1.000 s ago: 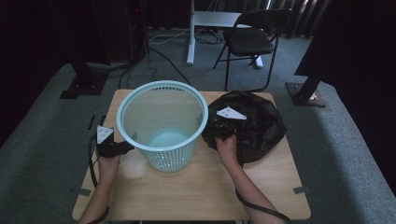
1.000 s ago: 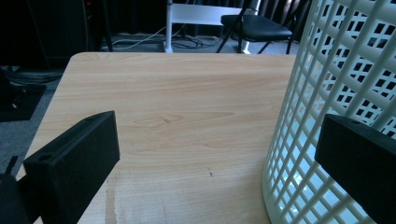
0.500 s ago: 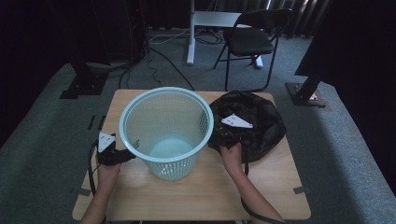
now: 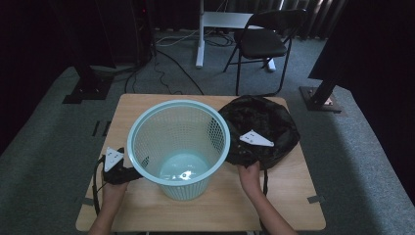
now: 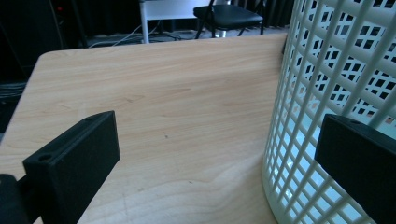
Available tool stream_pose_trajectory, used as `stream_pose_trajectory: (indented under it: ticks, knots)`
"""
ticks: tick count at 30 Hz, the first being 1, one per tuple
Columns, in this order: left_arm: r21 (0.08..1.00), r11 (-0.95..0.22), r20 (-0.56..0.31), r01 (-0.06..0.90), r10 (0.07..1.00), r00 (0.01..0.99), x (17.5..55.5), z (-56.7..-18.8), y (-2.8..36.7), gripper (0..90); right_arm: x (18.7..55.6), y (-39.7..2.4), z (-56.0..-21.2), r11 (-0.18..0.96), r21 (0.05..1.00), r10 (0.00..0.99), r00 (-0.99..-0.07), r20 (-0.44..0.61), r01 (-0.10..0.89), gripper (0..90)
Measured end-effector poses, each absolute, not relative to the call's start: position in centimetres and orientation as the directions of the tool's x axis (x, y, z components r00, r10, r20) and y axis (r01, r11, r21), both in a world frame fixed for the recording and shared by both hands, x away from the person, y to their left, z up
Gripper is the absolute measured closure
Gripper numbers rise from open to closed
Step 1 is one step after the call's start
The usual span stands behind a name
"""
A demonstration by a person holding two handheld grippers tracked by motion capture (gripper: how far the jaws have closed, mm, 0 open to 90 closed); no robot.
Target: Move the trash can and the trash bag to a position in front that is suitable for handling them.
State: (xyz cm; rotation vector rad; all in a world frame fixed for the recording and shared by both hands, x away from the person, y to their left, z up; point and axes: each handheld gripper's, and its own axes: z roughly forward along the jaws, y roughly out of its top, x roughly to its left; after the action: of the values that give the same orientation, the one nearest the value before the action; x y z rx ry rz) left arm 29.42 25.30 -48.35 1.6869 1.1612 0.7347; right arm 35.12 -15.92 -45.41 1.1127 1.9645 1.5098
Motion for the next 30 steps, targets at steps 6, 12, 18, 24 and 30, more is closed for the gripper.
stream_pose_trajectory:
  ticks: [6, 12, 18, 24, 30]
  knots:
    - [0.922, -0.119, -0.04, 0.368, 0.917, 0.397, 28.5, -48.4, 24.5, 0.1, 33.3, -17.0, -45.6, 0.078, 0.937, 0.796, -0.587, 0.148, 0.341, 13.5]
    - [0.921, -0.142, -0.029, 0.363, 0.904, 0.426, 27.6, -48.3, 23.5, 0.1, 31.6, -18.4, -45.9, 0.063, 0.939, 0.798, -0.582, 0.156, 0.337, 13.4]
    - [0.918, -0.162, -0.022, 0.362, 0.89, 0.455, 27.0, -48.2, 22.4, 0.1, 30.4, -19.5, -45.9, 0.055, 0.94, 0.808, -0.568, 0.156, 0.336, 13.5]
    - [0.915, -0.168, -0.038, 0.366, 0.869, 0.494, 27.0, -48.3, 21.1, 0.1, 29.3, -21.0, -45.9, 0.043, 0.94, 0.822, -0.547, 0.16, 0.34, 13.5]
    - [0.913, -0.185, -0.036, 0.363, 0.851, 0.524, 26.8, -48.2, 19.8, 0.1, 28.3, -22.6, -46.1, 0.021, 0.938, 0.832, -0.526, 0.175, 0.346, 13.5]
